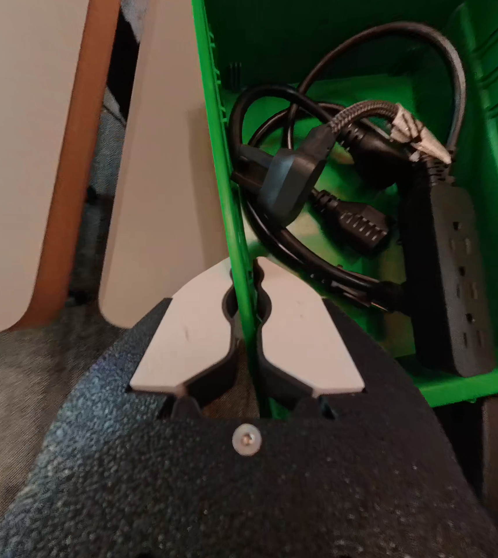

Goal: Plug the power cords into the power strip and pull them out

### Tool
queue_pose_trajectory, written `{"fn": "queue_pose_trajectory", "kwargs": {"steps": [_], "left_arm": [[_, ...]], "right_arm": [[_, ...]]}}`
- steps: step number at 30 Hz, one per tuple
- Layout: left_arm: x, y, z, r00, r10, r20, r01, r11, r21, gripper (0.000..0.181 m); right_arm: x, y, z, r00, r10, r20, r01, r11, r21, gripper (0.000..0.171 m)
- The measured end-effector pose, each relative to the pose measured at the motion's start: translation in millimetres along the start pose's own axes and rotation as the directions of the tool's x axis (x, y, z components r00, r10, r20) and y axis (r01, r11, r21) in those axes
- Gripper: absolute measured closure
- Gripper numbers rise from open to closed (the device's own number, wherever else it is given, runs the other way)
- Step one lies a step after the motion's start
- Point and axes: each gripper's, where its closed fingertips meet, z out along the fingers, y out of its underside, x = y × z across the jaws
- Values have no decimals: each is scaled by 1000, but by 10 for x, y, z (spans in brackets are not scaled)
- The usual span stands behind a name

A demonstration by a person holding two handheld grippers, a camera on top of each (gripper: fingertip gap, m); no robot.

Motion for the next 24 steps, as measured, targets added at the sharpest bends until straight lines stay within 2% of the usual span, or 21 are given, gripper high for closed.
{"fn": "queue_pose_trajectory", "kwargs": {"steps": [3, 7, 12, 15, 20, 24], "left_arm": [[36, -146, 110, 996, -44, -76, 50, 996, 80, 173], [129, -349, 269, 993, -56, -101, 68, 991, 118, 173], [410, -759, 591, 996, -27, -88, 43, 981, 187, 170], [613, -1016, 810, 998, 9, -57, 2, 981, 195, 172], [1038, -1477, 1220, 998, 55, -26, -49, 981, 189, 173], [1391, -1840, 1540, 997, 72, -35, -64, 980, 189, 173]], "right_arm": [[66, 405, -452, 997, -31, 71, 30, 1000, 7, 162], [453, 985, -1075, 997, 19, 81, -19, 1000, -2, 162], [1297, 1675, -1759, 981, 188, -50, -188, 982, 1, 163], [1826, 2030, -2120, 938, 291, -189, -292, 956, 23, 163], [2552, 2367, -2414, 842, 423, -335, -415, 904, 102, 163], [2957, 2397, -2395, 833, 393, -390, -395, 915, 77, 162]]}}
